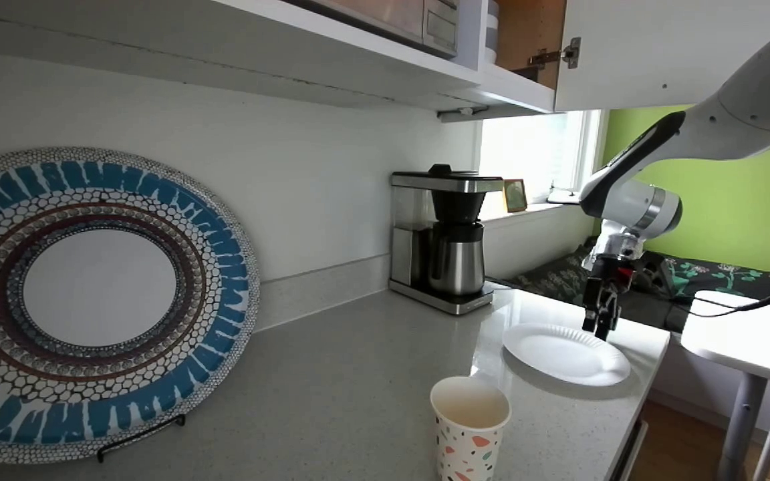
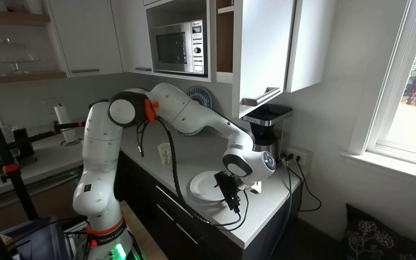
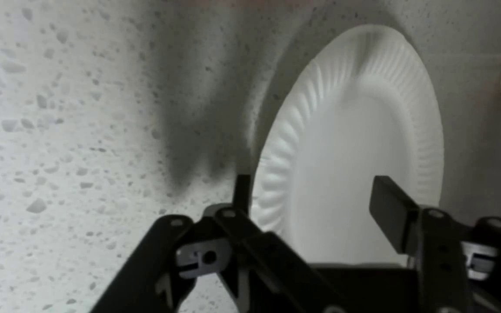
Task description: Put the white plate into the cupboard
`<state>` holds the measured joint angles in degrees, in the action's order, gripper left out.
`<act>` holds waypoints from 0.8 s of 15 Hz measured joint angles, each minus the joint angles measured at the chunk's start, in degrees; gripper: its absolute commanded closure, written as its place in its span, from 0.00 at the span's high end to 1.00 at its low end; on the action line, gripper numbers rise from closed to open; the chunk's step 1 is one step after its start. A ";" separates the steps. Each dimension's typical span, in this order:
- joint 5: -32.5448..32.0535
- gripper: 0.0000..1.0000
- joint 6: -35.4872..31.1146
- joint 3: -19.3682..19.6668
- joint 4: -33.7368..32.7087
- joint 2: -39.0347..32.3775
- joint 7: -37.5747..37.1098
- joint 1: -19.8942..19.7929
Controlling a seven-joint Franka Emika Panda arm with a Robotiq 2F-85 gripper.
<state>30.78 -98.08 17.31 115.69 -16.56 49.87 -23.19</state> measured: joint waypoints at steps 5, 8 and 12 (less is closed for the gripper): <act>1.28 0.04 1.32 -0.52 -1.97 -2.41 -0.70 -0.94; 1.73 0.00 1.81 -0.78 -2.48 -3.40 -0.84 -1.51; 2.32 0.00 3.82 -1.29 -3.44 -4.16 -0.93 -1.94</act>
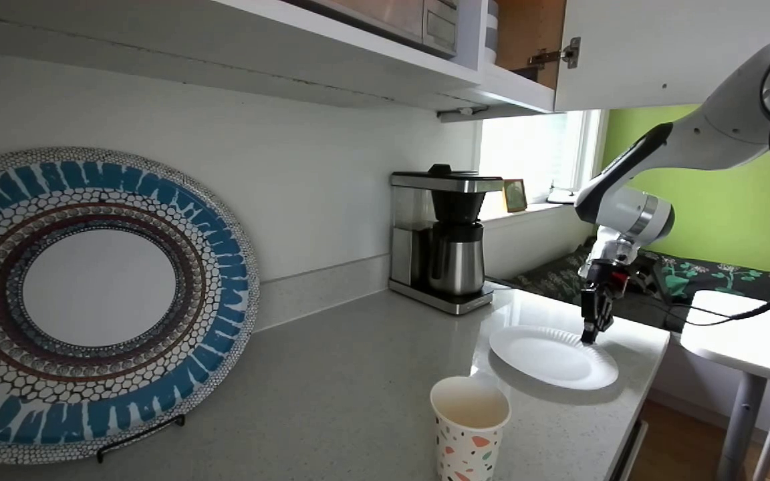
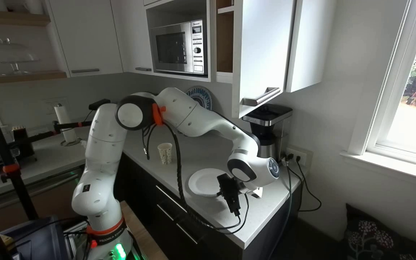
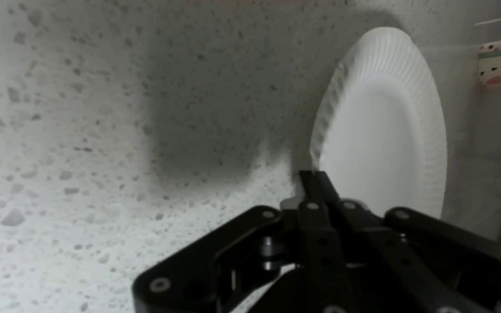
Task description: Put the white plate into the cupboard
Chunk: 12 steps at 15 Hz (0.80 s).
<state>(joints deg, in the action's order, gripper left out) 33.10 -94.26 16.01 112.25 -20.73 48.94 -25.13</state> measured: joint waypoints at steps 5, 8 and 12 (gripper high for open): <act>1.00 0.00 3.13 -0.69 -1.23 0.28 0.01 -0.12; 2.03 0.00 3.86 -0.71 -1.02 2.56 -1.08 -0.01; 3.79 0.00 2.89 -0.77 1.53 7.40 -6.22 1.29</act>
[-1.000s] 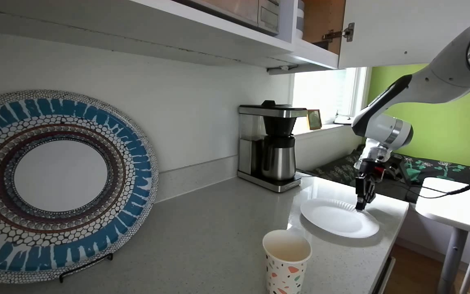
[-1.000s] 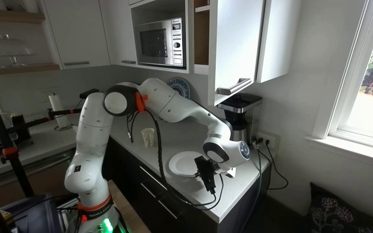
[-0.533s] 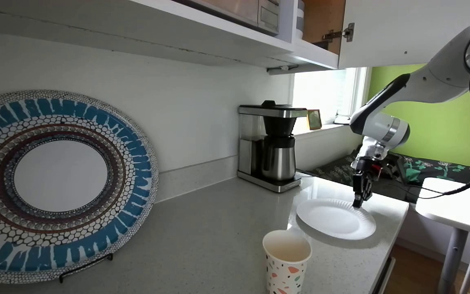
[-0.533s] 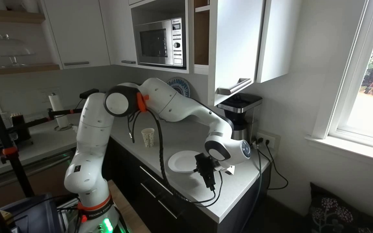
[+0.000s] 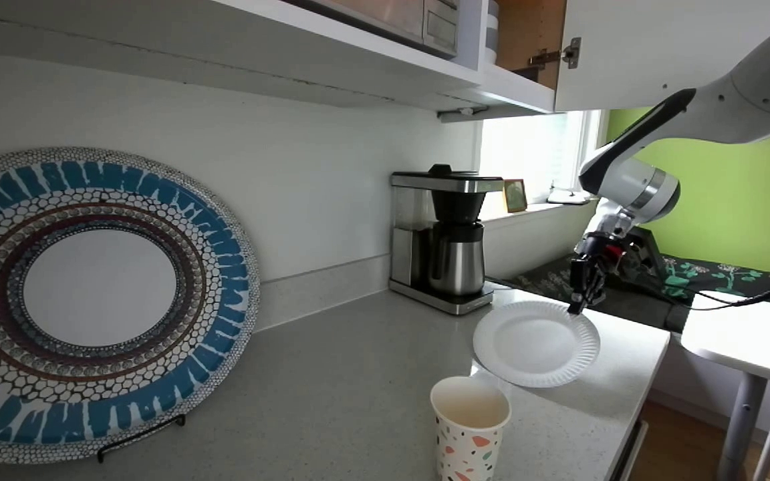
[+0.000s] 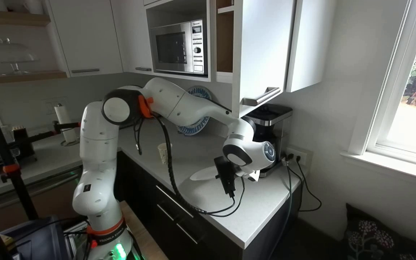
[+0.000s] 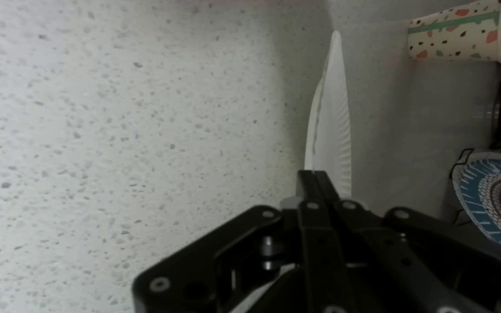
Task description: Put the white plate into the cupboard
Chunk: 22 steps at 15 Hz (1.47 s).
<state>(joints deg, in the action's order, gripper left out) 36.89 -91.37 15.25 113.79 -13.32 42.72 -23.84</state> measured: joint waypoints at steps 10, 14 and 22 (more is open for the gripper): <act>4.37 0.00 -10.19 0.48 17.93 16.75 -4.94 3.02; 3.92 0.00 -17.47 1.82 27.43 25.89 -6.05 2.86; 4.11 0.01 -23.16 2.44 40.64 47.02 -10.79 -3.64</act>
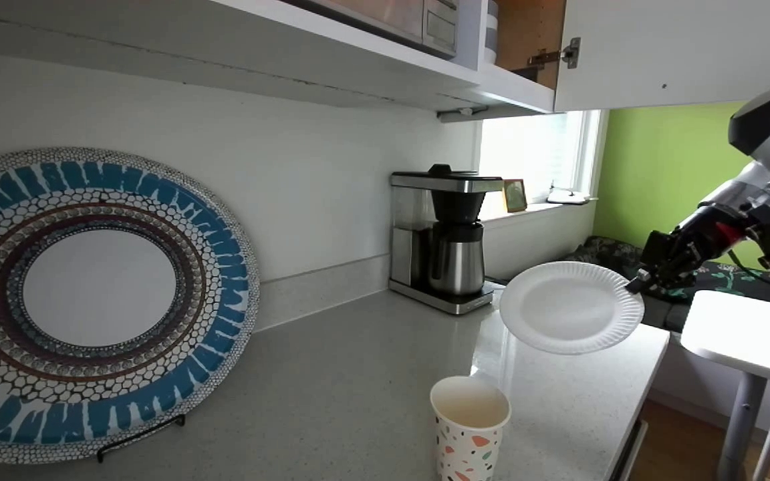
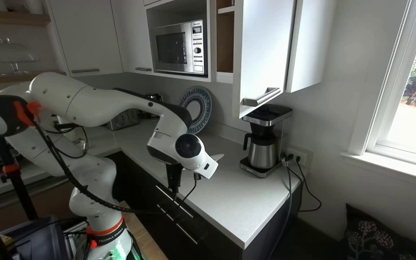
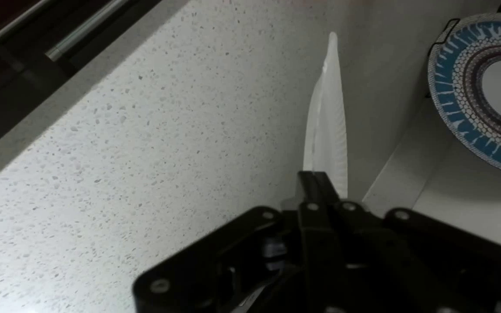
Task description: Put the white plate into the cupboard
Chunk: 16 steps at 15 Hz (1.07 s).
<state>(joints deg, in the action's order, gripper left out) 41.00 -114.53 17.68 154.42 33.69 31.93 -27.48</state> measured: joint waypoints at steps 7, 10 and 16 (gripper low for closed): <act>0.00 0.01 -0.22 -0.02 0.91 1.15 -0.36 -0.09; 0.00 0.01 -0.23 -0.02 0.93 1.16 -0.37 -0.09; -0.19 0.00 -0.25 1.52 -0.36 1.91 -0.36 1.45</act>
<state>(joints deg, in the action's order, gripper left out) 40.81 -114.78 19.20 154.06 35.60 31.57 -26.03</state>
